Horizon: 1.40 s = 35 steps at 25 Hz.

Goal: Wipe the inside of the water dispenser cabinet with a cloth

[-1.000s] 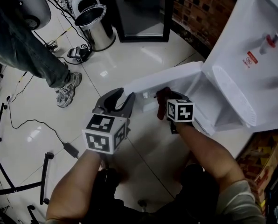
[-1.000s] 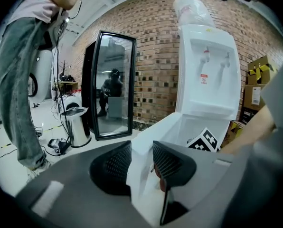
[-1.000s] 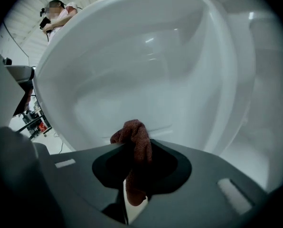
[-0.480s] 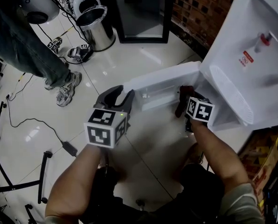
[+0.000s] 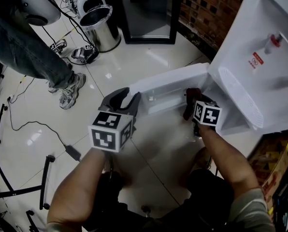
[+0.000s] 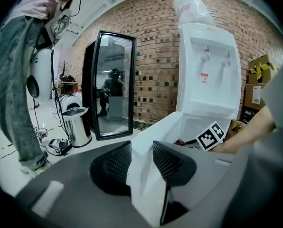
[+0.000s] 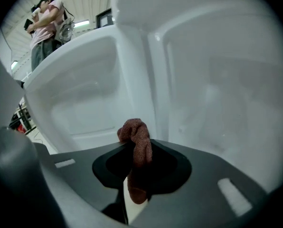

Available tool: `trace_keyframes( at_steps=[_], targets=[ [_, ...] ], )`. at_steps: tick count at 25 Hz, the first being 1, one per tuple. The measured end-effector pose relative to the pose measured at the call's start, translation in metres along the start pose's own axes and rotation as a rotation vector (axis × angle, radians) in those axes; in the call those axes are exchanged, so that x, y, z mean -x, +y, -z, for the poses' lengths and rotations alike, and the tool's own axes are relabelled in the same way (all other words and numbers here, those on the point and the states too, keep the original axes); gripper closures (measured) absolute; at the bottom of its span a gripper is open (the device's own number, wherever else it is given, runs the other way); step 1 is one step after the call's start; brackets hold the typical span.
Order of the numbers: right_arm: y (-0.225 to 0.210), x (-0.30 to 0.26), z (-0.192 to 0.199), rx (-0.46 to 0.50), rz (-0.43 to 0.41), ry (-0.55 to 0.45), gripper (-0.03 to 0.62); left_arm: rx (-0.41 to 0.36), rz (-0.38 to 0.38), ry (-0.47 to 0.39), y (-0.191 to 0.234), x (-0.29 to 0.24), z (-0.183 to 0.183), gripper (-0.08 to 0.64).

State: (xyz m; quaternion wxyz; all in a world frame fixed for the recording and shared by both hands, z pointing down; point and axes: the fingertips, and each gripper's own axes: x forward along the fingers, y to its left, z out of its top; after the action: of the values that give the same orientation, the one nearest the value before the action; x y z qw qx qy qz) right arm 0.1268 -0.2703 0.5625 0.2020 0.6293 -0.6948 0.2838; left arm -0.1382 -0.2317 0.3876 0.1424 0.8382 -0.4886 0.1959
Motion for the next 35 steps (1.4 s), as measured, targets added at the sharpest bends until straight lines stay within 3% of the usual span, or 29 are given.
trace_keyframes(
  at_steps=[3,10,13,22,26,30,35],
  targets=[
    [0.045,0.005,0.016,0.112,-0.121,0.034,0.495,0.001,0.002,0.004,0.0,0.0,0.0,0.419],
    [0.17,0.037,0.051,0.399,-0.509,0.064,0.495,-0.004,0.008,0.01,-0.001,0.001,0.001,0.42],
    [0.199,0.041,0.065,0.473,-0.588,0.084,0.495,-0.004,0.006,0.01,-0.001,0.001,0.001,0.42],
    [0.255,0.011,0.084,0.502,-0.634,0.128,0.495,0.02,0.014,-0.003,-0.003,0.004,0.001,0.422],
    [0.25,0.002,0.08,0.477,-0.609,0.131,0.495,0.038,0.026,-0.005,-0.001,0.004,-0.001,0.425],
    [0.219,-0.013,0.076,0.437,-0.52,0.134,0.495,0.043,0.023,0.002,0.0,0.003,0.0,0.425],
    [0.162,-0.04,0.048,0.298,-0.361,0.091,0.495,0.039,0.022,0.001,-0.002,0.005,0.001,0.425]
  ],
)
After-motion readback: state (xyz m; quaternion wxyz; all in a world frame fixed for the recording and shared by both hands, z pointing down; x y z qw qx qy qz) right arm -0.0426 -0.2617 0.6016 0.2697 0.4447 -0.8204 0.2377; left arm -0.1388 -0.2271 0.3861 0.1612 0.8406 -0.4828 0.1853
